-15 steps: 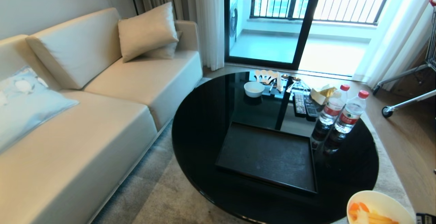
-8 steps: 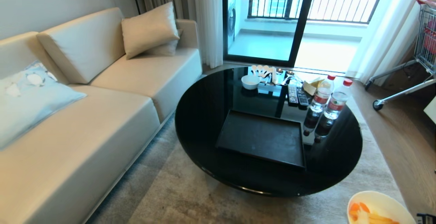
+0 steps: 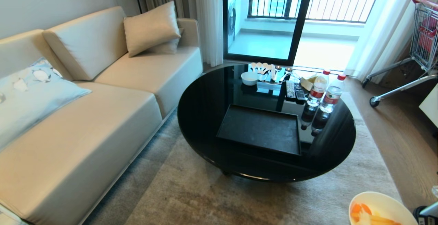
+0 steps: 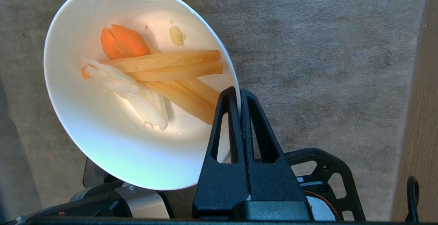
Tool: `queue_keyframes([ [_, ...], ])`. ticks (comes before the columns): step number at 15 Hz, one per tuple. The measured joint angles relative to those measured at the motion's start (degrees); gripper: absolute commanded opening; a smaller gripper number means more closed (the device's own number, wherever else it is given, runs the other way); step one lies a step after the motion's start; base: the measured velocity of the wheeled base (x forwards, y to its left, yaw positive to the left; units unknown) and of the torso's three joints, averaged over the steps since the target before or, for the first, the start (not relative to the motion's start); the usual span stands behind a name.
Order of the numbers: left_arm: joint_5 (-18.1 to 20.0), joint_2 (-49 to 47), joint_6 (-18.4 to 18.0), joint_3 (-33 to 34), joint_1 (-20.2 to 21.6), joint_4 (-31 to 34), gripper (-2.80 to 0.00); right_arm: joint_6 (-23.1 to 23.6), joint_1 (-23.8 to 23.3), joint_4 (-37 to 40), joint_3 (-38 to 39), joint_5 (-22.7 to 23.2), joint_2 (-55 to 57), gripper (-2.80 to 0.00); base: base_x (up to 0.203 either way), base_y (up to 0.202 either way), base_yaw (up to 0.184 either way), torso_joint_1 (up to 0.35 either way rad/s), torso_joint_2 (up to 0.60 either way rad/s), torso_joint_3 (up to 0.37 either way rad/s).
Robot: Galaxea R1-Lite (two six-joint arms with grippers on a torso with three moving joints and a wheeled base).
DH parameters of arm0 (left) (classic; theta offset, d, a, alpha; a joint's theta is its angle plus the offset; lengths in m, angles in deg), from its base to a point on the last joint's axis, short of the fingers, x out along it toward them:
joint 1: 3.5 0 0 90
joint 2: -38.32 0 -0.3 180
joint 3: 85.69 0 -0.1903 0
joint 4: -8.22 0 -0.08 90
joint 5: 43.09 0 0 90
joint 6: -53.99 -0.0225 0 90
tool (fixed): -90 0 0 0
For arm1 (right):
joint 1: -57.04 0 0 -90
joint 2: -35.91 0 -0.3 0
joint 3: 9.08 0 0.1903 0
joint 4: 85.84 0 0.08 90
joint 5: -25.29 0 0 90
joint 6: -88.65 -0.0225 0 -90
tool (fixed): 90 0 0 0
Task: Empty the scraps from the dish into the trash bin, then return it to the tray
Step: Move the bowl over the trash can
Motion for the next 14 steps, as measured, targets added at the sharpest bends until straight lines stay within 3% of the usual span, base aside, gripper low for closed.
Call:
queue_keyframes([
  [14, 0.0, 0.0, 0.0, 0.0, 0.0, 0.0, -2.8, -0.5, -0.1, -0.1, 0.0, 0.0, 0.1, -2.8, 0.0, 0.0, 0.0, 0.0, 0.0, 0.0],
])
